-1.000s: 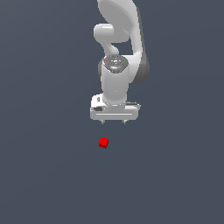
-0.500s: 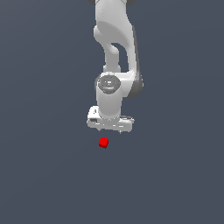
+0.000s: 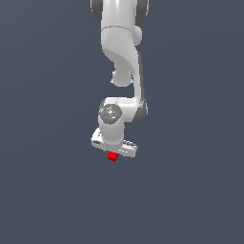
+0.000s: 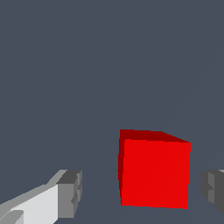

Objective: Pick up the red cube and move it to a goal position.

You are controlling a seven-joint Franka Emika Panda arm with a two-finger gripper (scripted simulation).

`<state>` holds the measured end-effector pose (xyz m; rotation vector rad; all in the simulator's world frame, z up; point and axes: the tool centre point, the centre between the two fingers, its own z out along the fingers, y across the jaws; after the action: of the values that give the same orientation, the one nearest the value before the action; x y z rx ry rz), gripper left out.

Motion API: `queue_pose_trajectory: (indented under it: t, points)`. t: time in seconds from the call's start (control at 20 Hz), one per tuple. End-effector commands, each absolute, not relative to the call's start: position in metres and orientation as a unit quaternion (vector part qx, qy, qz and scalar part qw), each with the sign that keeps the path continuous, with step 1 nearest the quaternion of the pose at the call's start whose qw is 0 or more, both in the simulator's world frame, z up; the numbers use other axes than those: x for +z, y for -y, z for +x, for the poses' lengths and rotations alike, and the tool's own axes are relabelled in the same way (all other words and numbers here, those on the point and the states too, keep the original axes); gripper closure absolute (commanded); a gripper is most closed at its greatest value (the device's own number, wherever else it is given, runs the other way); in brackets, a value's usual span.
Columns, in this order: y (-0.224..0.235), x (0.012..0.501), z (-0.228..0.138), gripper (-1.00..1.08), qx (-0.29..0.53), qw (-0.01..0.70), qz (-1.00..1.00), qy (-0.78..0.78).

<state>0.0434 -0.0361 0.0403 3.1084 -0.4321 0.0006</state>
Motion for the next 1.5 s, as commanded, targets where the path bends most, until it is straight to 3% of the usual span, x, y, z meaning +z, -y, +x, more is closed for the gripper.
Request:
queue_pose_trajectory:
  t: [0.0,0.35,0.4,1.05,1.45]
  points:
    - [0.04,0.03,0.047,-0.92,0.001,0.001,0.989,0.15]
    - [0.045,0.02,0.05,-0.92,0.0,0.0,0.987,0.162]
    - [0.045,0.02,0.05,1.08,0.0,0.0,0.987,0.162]
    - [0.044,0.022,0.049,1.08,0.0,0.0,0.987,0.162]
    - [0.041,0.052,0.045,1.08,0.0,0.0,0.987,0.162]
